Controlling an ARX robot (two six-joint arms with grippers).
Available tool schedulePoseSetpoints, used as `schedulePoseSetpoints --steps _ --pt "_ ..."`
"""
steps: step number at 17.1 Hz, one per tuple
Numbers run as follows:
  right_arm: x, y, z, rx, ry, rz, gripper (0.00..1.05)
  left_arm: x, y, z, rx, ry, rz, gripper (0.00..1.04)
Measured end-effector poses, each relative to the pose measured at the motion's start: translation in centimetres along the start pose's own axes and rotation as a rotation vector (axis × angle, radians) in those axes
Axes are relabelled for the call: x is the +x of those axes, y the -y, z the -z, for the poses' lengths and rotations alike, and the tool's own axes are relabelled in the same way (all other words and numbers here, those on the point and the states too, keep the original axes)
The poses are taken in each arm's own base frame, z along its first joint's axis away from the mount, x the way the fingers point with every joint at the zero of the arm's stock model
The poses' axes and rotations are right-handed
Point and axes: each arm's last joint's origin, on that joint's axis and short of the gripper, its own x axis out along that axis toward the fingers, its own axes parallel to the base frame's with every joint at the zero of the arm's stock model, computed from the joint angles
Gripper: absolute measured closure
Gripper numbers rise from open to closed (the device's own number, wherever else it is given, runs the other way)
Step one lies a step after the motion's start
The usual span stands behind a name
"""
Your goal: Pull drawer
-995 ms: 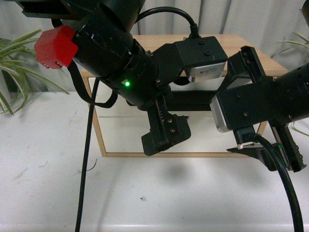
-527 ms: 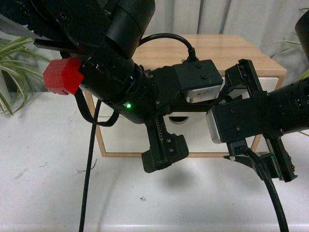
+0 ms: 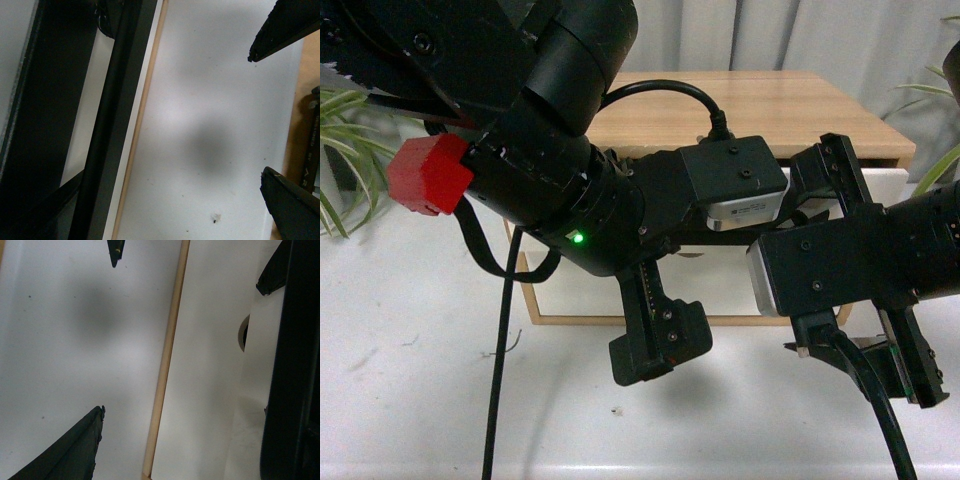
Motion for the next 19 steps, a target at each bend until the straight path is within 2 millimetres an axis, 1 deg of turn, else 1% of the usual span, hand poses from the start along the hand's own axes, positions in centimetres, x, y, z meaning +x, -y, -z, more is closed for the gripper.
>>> schedulePoseSetpoints --steps 4,9,12,16,19 --pt "-0.8 -1.5 -0.8 0.012 0.005 0.0 0.06 -0.6 1.6 0.0 -0.024 0.023 0.013 0.07" --pt "-1.8 -3.5 -2.1 0.025 0.021 0.014 0.06 -1.7 3.5 0.6 -0.038 0.047 0.015 0.07" --pt "-2.5 -5.1 -3.0 0.023 0.033 0.015 0.06 -2.5 5.4 0.8 -0.037 0.059 0.027 0.07" --pt "-3.6 -6.9 -3.8 0.025 0.045 0.008 0.06 -3.2 7.4 1.1 -0.04 0.075 0.035 0.07" --pt "-3.8 -7.4 -4.1 0.024 0.052 0.009 0.06 -3.4 8.0 1.2 -0.043 0.084 0.035 0.07"
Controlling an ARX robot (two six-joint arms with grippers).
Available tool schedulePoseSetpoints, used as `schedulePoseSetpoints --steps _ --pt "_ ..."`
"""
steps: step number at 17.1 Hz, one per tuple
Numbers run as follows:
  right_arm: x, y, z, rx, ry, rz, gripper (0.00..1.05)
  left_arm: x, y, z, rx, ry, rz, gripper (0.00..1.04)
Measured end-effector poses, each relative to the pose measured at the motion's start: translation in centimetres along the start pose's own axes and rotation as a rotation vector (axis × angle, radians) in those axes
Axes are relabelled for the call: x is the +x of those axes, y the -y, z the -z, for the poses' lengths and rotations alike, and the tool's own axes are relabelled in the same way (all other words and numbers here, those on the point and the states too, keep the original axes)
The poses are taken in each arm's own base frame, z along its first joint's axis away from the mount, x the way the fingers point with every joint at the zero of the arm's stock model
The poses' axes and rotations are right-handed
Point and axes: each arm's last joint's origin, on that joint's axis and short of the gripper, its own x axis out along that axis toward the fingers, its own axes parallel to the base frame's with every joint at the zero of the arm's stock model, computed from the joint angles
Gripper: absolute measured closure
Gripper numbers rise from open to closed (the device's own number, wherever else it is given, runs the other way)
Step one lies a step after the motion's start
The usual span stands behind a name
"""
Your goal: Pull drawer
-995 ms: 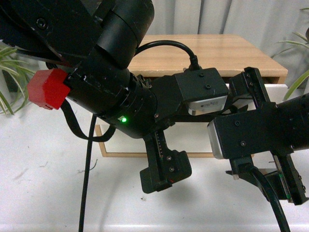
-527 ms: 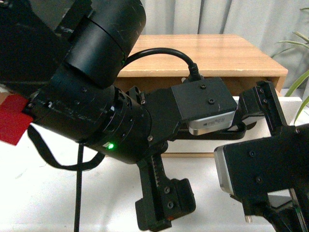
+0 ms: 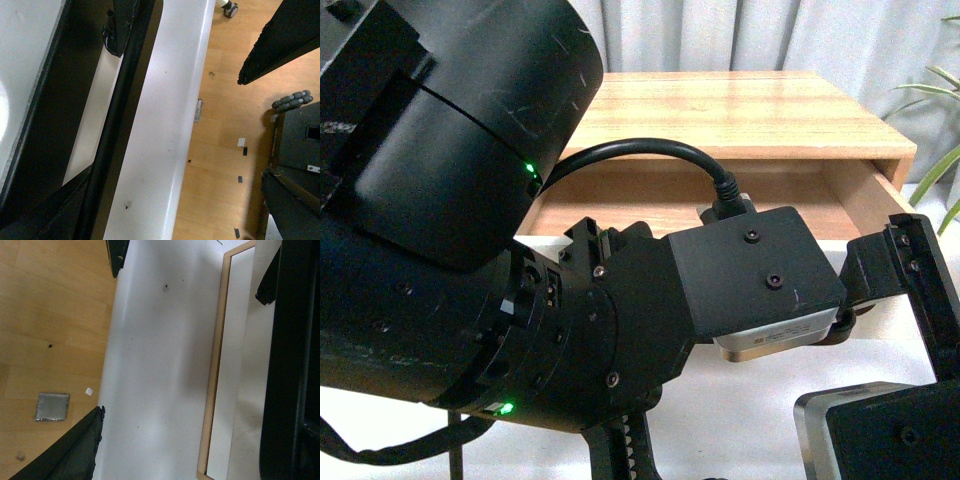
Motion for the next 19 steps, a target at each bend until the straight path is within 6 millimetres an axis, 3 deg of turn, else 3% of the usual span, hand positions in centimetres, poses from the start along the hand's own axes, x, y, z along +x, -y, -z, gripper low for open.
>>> schedulePoseSetpoints --steps 3,8,12,16,19 --pt "-0.1 0.0 0.0 0.001 0.003 0.011 0.06 -0.4 -0.1 -0.1 -0.041 0.019 -0.007 0.07" --pt "-1.1 0.7 -0.6 0.021 0.019 0.05 0.06 -3.4 -1.0 -1.3 -0.1 0.139 -0.087 0.07" --pt "-2.0 1.3 -0.8 0.002 -0.011 0.105 0.06 -4.2 -0.8 -1.2 -0.141 0.17 -0.082 0.07" --pt "-4.1 2.6 -0.6 0.058 -0.013 0.194 0.06 -7.6 -2.4 -1.9 -0.208 0.348 -0.167 0.07" --pt "-5.9 4.4 0.2 0.209 0.019 0.313 0.06 -9.4 -4.5 -0.1 -0.367 0.432 -0.317 0.07"
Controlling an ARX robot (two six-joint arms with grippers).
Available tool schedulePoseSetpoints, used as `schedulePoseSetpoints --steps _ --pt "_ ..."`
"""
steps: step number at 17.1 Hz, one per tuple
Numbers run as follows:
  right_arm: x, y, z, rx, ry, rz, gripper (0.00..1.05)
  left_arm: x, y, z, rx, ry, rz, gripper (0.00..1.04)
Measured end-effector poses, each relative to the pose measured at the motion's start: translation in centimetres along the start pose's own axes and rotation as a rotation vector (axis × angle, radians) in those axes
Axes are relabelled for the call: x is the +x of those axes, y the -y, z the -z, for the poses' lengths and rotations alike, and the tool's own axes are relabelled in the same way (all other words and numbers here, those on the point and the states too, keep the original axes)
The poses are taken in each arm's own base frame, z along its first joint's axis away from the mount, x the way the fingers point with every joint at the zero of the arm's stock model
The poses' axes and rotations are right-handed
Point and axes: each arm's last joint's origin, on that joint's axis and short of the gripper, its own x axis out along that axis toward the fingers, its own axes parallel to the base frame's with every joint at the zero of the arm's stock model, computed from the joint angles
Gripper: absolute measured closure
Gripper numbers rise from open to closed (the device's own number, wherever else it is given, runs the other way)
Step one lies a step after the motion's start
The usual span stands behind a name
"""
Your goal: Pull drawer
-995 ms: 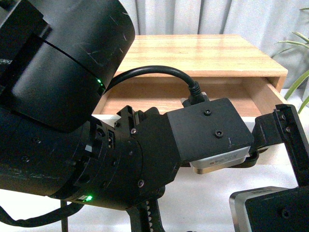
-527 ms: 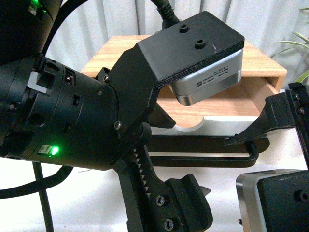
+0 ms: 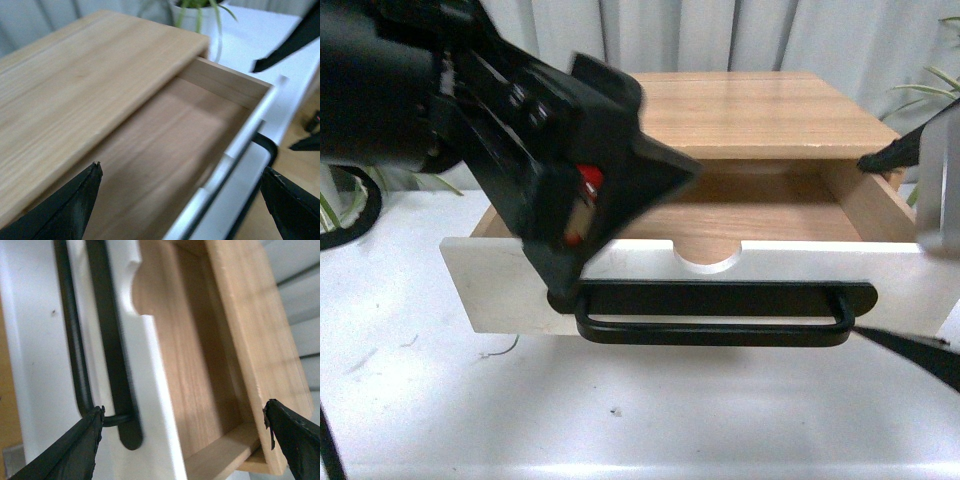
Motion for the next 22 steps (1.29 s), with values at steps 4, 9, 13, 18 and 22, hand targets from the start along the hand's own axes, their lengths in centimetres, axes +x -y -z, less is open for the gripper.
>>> schedulePoseSetpoints --steps 4,9,13,18,22 --pt "-2.1 3.6 1.1 0.326 0.011 0.212 0.06 -3.1 -4.7 0.5 -0.274 0.118 -0.314 0.07" --pt "-3.8 5.7 2.4 0.545 0.007 0.357 0.06 -5.2 -6.3 1.0 -0.382 0.169 -0.476 0.07" --pt "-7.6 6.5 3.9 0.975 0.116 0.584 0.06 -8.9 -8.7 2.4 -0.515 0.176 -0.746 0.07" --pt "-10.1 -5.0 1.4 1.08 0.055 0.873 1.03 -12.5 -0.1 8.1 -0.303 0.246 -0.852 1.03" --pt "-10.5 -6.7 1.5 1.078 0.056 0.889 1.03 -13.2 1.6 9.5 -0.305 0.237 -0.849 1.03"
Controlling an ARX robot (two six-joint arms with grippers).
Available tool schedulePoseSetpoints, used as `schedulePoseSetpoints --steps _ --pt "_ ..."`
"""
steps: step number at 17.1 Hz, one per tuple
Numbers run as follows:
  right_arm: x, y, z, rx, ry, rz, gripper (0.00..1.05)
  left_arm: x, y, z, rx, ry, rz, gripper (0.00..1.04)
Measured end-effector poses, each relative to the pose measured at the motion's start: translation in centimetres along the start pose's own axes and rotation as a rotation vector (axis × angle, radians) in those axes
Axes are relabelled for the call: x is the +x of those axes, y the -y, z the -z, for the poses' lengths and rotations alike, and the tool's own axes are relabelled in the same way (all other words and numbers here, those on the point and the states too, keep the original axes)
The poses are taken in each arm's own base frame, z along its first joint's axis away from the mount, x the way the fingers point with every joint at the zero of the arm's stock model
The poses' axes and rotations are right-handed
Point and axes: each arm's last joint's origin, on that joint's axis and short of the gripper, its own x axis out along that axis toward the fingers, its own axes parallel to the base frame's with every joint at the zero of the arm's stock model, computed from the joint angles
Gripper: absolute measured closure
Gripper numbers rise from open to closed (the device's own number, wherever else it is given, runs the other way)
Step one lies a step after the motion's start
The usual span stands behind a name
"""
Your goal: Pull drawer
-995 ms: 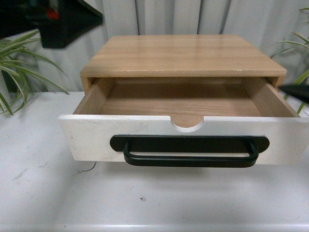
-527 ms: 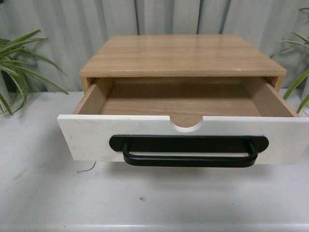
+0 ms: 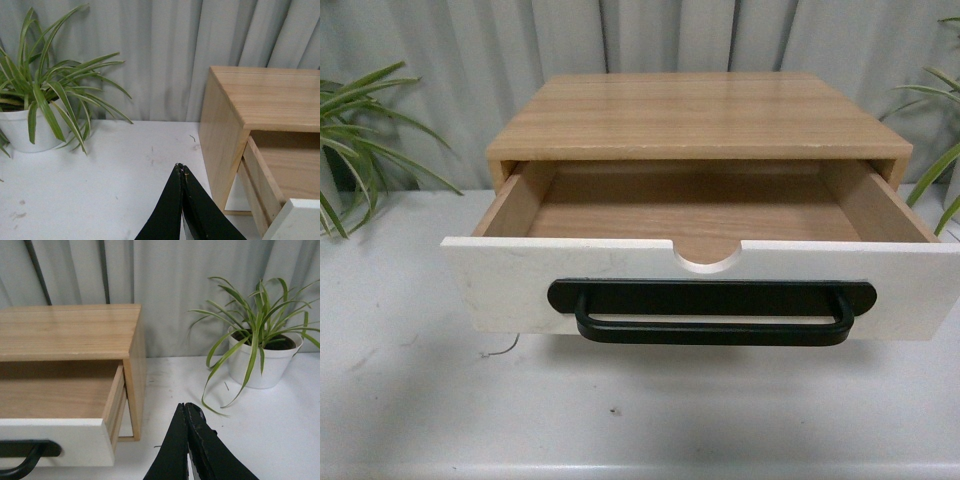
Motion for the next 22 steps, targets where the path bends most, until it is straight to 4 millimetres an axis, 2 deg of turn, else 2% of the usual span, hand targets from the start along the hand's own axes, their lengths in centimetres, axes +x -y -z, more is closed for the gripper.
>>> schedulePoseSetpoints --steps 5,9,10,22 --pt "-1.5 0.0 1.2 0.0 0.0 -0.001 1.03 -2.1 0.0 1.2 0.0 -0.001 0.001 1.03" --pt "-2.2 0.0 1.7 0.0 0.028 0.0 1.03 -3.2 0.0 1.8 0.0 0.038 0.001 1.03" --pt "-2.4 0.0 2.1 0.0 0.006 -0.001 1.03 -3.4 0.0 2.3 0.0 -0.001 0.001 1.03" --pt "-3.8 0.0 2.2 0.001 0.003 -0.001 1.03 -5.2 0.0 2.0 0.0 0.019 0.001 1.03"
